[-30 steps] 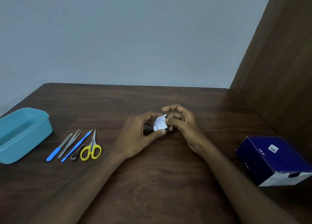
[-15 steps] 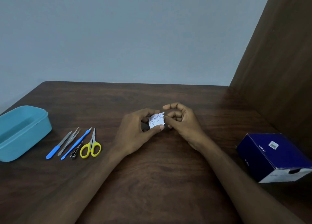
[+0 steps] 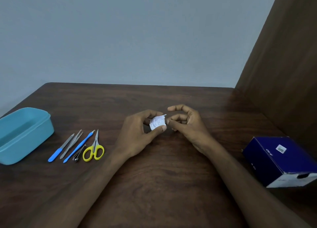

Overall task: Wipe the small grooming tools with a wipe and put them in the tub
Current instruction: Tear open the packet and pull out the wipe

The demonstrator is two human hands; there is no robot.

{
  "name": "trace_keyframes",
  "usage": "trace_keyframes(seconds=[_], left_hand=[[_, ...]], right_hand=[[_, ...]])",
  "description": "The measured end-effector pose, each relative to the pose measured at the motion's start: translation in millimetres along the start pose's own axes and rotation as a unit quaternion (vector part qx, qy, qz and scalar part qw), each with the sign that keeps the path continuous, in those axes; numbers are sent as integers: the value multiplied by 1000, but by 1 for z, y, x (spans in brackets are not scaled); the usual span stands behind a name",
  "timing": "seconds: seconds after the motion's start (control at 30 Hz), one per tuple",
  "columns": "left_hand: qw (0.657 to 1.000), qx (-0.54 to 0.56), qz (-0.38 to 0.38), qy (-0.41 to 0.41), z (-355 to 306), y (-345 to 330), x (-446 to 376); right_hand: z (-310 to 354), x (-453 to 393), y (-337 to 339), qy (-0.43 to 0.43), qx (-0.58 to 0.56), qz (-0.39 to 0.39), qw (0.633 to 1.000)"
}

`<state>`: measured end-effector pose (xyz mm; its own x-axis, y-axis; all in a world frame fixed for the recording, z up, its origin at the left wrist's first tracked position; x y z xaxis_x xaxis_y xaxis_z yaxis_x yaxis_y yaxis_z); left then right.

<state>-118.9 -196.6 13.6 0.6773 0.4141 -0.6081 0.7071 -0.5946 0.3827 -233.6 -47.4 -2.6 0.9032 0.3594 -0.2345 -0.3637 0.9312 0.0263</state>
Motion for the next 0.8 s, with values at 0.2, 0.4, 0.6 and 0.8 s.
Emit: trace_keyframes(seconds=[0.2, 0.4, 0.6, 0.8], left_hand=[[1000, -14, 5, 3, 2, 0, 0], [1000, -1, 18, 17, 2, -1, 1], [997, 62, 11, 50, -5, 1, 2], [994, 101, 11, 35, -12, 2, 1]], right_hand=[[1, 0, -3, -20, -11, 22, 999], [4, 3, -4, -6, 10, 20, 1000], [1, 2, 1, -6, 19, -8, 1000], [0, -2, 5, -10, 19, -28, 999]])
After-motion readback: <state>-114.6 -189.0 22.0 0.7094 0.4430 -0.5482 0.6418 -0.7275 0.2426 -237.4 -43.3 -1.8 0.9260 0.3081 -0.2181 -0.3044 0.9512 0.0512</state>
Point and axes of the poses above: each hand's wrist, its own x-axis away from the middle knuckle, its own y-axis out of the back of the hand, z = x × y, the point moved 7 cm from there along -x, towards the middle knuckle, and after that the axes turned 15 degrees about -z, right-handed, at the moved point
